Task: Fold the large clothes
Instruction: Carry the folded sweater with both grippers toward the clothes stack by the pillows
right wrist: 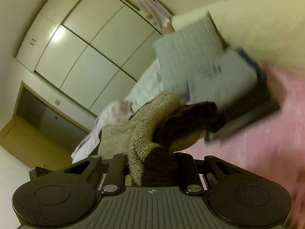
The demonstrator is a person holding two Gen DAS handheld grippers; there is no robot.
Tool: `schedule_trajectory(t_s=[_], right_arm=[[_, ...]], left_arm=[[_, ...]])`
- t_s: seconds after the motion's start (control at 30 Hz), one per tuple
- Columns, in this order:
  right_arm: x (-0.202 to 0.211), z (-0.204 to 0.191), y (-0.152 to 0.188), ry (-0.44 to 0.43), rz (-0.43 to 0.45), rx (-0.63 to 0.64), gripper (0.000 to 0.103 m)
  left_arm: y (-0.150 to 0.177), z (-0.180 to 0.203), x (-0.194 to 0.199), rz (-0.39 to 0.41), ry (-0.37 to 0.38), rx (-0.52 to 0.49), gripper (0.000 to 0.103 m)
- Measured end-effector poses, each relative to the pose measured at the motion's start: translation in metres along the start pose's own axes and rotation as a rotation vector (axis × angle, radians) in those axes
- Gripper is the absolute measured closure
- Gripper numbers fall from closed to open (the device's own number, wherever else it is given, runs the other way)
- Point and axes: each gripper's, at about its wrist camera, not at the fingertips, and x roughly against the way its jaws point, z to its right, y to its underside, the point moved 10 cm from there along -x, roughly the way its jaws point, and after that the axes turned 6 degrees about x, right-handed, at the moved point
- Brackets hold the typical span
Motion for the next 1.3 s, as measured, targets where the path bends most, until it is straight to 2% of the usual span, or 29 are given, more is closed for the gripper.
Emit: schedule_trajectory(t_s=[0.17, 0.27, 0.4, 0.47, 0.57, 0.73, 0.8, 0.83, 0.87, 0.93, 1.0, 1.03, 1.1, 1.17, 1.2, 1.23, 1.3], right_arm=[[-0.042, 0.05, -0.112, -0.054, -0.011, 0.08, 0.086], [-0.066, 0.079, -0.162, -0.065, -0.021, 0.129, 0.086], [-0.097, 0.123, -0.198, -0.07, -0.024, 0.134, 0.086], [-0.113, 0.147, -0.205, -0.072, -0.028, 0.119, 0.086], [-0.135, 0.181, -0.2, -0.073, -0.05, 0.071, 0.085], [-0.177, 0.225, -0.165, -0.101, -0.109, 0.06, 0.085], [-0.198, 0.251, -0.14, -0.024, -0.164, 0.09, 0.082], [-0.207, 0.266, -0.128, 0.022, -0.192, 0.085, 0.079], [-0.211, 0.277, -0.121, 0.025, -0.186, 0.059, 0.077], [-0.205, 0.284, -0.123, -0.006, -0.147, -0.037, 0.072], [-0.195, 0.286, -0.131, 0.045, -0.132, -0.06, 0.061], [-0.186, 0.288, -0.138, 0.112, -0.11, -0.036, 0.057], [-0.162, 0.294, -0.153, 0.312, -0.06, 0.035, 0.054], [-0.145, 0.284, -0.166, 0.403, -0.004, 0.124, 0.054], [-0.142, 0.273, -0.171, 0.417, 0.024, 0.173, 0.054], [-0.142, 0.258, -0.175, 0.396, 0.044, 0.228, 0.054], [-0.158, 0.228, -0.172, 0.336, 0.027, 0.352, 0.055]], left_arm=[[-0.062, 0.018, -0.095, 0.106, -0.033, 0.032, 0.076], [-0.092, 0.022, -0.14, 0.141, -0.06, 0.028, 0.076], [-0.113, 0.016, -0.188, 0.168, -0.096, 0.01, 0.077], [-0.118, 0.003, -0.205, 0.169, -0.117, 0.026, 0.082], [-0.118, -0.024, -0.229, 0.15, -0.143, 0.053, 0.085], [-0.096, -0.075, -0.254, 0.113, -0.215, 0.091, 0.085], [-0.081, -0.105, -0.267, 0.079, -0.268, 0.11, 0.085], [-0.076, -0.116, -0.272, 0.071, -0.286, 0.116, 0.085], [-0.072, -0.121, -0.272, 0.081, -0.288, 0.116, 0.083], [-0.074, -0.12, -0.269, 0.101, -0.278, 0.117, 0.081], [-0.081, -0.117, -0.264, 0.101, -0.3, 0.09, 0.081], [-0.086, -0.114, -0.26, 0.106, -0.322, 0.074, 0.081], [-0.103, -0.11, -0.248, 0.162, -0.374, 0.04, 0.084], [-0.12, -0.101, -0.232, 0.229, -0.395, 0.032, 0.084], [-0.126, -0.094, -0.231, 0.241, -0.39, 0.021, 0.084], [-0.13, -0.083, -0.234, 0.242, -0.37, -0.008, 0.084], [-0.126, -0.064, -0.252, 0.197, -0.34, -0.082, 0.084]])
